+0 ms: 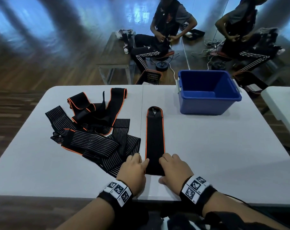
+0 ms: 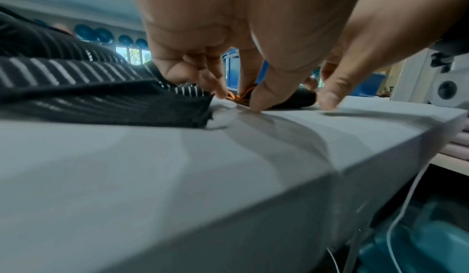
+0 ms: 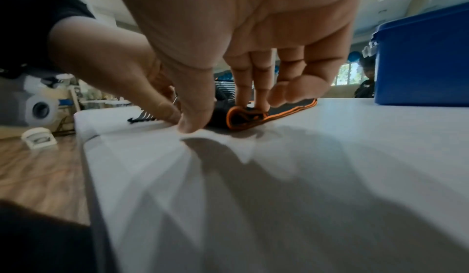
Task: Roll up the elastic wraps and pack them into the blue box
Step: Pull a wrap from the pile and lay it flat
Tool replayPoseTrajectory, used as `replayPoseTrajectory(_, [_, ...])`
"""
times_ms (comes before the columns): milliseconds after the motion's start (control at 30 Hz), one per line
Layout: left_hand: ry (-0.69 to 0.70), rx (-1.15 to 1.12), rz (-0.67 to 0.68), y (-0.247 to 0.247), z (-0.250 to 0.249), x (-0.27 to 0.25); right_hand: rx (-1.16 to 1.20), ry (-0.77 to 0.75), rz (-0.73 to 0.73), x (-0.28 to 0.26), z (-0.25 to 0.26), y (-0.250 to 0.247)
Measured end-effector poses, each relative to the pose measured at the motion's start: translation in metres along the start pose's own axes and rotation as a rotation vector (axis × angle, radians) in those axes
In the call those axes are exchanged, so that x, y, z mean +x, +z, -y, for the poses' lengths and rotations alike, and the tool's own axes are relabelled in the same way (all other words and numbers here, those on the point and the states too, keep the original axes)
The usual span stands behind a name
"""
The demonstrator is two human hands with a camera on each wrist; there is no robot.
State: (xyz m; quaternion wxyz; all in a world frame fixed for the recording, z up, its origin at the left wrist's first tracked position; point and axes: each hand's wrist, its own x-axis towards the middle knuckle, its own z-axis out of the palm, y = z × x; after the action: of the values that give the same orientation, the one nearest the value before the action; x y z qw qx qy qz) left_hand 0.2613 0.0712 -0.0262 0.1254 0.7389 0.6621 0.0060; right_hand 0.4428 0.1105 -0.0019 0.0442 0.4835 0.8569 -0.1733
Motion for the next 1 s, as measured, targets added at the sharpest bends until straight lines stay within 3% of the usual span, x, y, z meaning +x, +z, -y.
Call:
replayPoseTrajectory(167, [-0.123, -0.212, 0.004, 0.003, 0.007, 0.002, 0.159, 0.024, -0.016, -0.002, -0.009, 0.008])
replayPoseTrajectory(300, [-0.239, -0.421, -0.029, 0.0, 0.005, 0.009, 0.406, 0.187, -0.013, 0.012, -0.018, 0.002])
replayPoseTrajectory(533, [-0.334, -0.517, -0.044, -0.005, 0.004, 0.017, 0.671, 0.408, -0.04, 0.025, -0.024, 0.003])
replayPoseTrajectory(867, [-0.311, -0.494, 0.133, -0.021, 0.005, 0.024, 0.461, 0.308, -0.009, 0.019, -0.022, -0.003])
replayPoseTrajectory(1000, [-0.273, -0.392, 0.01, -0.024, 0.002, 0.024, 0.308, 0.288, 0.055, 0.019, -0.018, -0.007])
